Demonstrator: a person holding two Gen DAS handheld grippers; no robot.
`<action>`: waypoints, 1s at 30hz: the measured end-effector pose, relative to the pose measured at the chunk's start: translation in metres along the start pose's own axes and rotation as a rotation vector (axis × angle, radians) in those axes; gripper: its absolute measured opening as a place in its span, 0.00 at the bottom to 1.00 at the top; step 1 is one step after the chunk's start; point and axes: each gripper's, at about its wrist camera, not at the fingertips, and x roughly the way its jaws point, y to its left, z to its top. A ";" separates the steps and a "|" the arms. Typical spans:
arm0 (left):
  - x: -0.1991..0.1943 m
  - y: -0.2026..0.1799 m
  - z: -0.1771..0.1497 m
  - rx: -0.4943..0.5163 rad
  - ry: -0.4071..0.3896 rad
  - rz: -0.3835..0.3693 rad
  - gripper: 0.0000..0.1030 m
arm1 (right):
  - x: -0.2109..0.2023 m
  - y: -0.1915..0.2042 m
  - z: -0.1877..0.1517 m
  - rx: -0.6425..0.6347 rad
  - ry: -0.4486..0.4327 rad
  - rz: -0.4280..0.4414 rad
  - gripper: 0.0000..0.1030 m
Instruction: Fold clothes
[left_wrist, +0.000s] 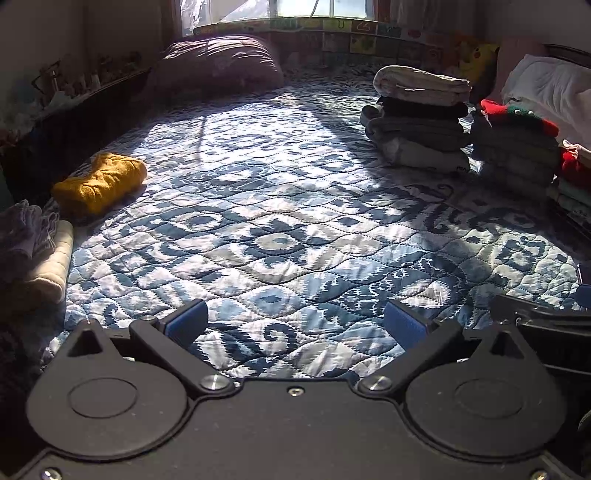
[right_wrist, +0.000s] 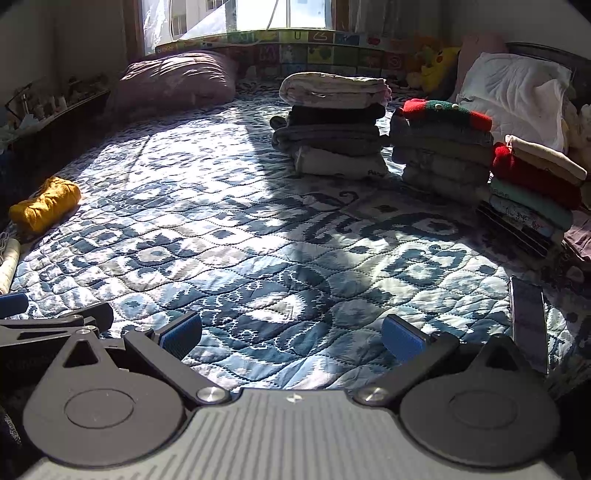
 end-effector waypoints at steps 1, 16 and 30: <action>0.000 0.000 0.000 -0.001 0.000 0.000 0.99 | 0.000 0.000 0.000 0.000 0.000 0.000 1.00; -0.002 -0.002 0.002 0.004 -0.001 0.004 0.99 | -0.001 -0.001 0.000 0.000 -0.001 -0.001 1.00; -0.002 -0.001 0.003 0.008 0.001 0.002 0.99 | -0.001 -0.001 -0.002 0.003 0.000 -0.003 1.00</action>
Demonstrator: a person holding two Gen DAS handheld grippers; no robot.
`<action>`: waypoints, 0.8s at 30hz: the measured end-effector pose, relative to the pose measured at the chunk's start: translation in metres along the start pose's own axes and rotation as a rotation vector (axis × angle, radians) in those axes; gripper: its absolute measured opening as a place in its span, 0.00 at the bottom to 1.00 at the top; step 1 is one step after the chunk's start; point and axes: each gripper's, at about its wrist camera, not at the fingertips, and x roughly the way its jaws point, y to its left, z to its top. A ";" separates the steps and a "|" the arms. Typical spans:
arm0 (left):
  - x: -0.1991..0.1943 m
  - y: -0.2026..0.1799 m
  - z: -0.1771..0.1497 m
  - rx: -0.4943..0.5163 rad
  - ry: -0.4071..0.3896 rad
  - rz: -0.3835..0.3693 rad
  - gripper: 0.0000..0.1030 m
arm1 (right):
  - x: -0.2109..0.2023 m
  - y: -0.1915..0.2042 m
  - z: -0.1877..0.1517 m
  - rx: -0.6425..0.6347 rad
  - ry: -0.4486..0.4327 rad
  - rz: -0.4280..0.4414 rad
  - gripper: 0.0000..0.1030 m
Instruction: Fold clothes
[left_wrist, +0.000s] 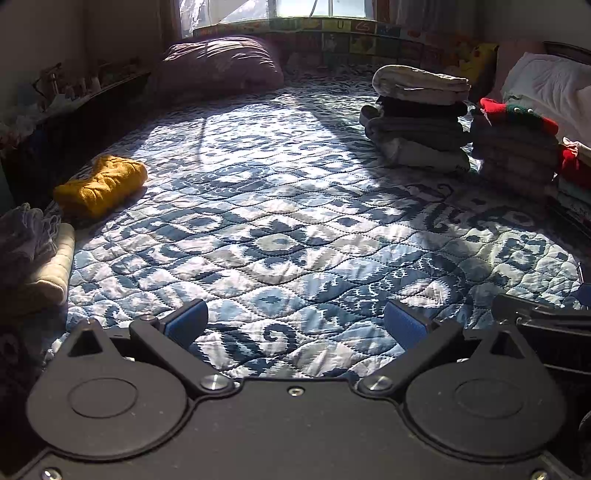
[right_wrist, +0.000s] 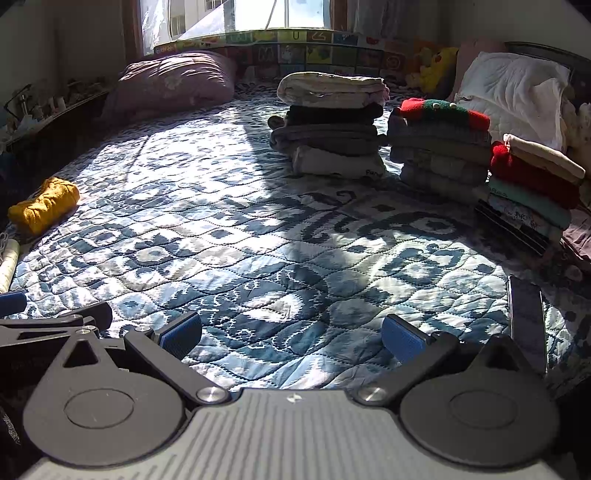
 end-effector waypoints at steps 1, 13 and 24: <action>0.000 0.000 0.000 0.000 0.000 -0.001 0.99 | 0.000 0.000 0.000 0.000 0.000 0.000 1.00; -0.002 -0.001 -0.001 0.005 -0.004 -0.001 0.99 | -0.003 -0.001 -0.001 0.002 -0.003 -0.001 1.00; -0.007 -0.004 -0.003 0.006 -0.009 0.004 0.99 | -0.008 -0.004 -0.002 0.004 -0.012 0.006 1.00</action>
